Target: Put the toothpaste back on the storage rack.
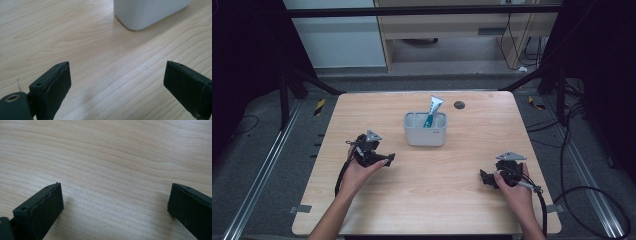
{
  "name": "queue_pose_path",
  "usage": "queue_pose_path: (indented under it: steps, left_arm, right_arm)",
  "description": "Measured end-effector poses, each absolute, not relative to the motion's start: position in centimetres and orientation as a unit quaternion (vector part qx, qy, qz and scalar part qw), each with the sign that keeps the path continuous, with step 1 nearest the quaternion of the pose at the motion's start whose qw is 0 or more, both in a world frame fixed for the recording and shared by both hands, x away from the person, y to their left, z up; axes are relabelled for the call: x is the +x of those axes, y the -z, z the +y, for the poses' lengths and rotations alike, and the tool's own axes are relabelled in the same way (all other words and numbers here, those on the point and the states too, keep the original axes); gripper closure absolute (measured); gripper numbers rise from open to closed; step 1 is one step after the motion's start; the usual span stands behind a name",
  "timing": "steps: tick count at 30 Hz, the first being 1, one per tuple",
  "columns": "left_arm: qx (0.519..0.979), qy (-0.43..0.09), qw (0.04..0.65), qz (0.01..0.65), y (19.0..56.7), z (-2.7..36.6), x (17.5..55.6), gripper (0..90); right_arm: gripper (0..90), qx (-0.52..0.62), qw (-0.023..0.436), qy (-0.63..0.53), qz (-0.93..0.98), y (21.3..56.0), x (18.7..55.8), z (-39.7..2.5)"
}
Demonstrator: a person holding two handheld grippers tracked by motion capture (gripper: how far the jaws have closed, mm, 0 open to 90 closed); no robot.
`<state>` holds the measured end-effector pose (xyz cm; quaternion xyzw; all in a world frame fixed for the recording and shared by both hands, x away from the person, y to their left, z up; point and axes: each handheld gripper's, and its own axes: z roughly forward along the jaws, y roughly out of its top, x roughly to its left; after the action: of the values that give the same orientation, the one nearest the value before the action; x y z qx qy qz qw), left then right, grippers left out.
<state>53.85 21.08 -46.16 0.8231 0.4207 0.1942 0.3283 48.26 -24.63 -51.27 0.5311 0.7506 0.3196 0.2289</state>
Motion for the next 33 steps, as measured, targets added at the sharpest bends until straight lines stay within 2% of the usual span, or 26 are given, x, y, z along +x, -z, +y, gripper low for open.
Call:
queue_pose_path:
  steps: [19,33]
  left_arm:
    - [0.805,-0.191,0.318,0.462,48.4,25.6,53.3,6.7]
    - [0.799,-0.188,0.313,0.478,49.6,26.9,53.5,6.5]
  right_arm:
    - [0.4,0.531,0.229,-0.32,0.751,51.3,48.3,-24.6]
    - [0.5,0.532,0.231,-0.319,0.75,51.3,48.3,-24.6]
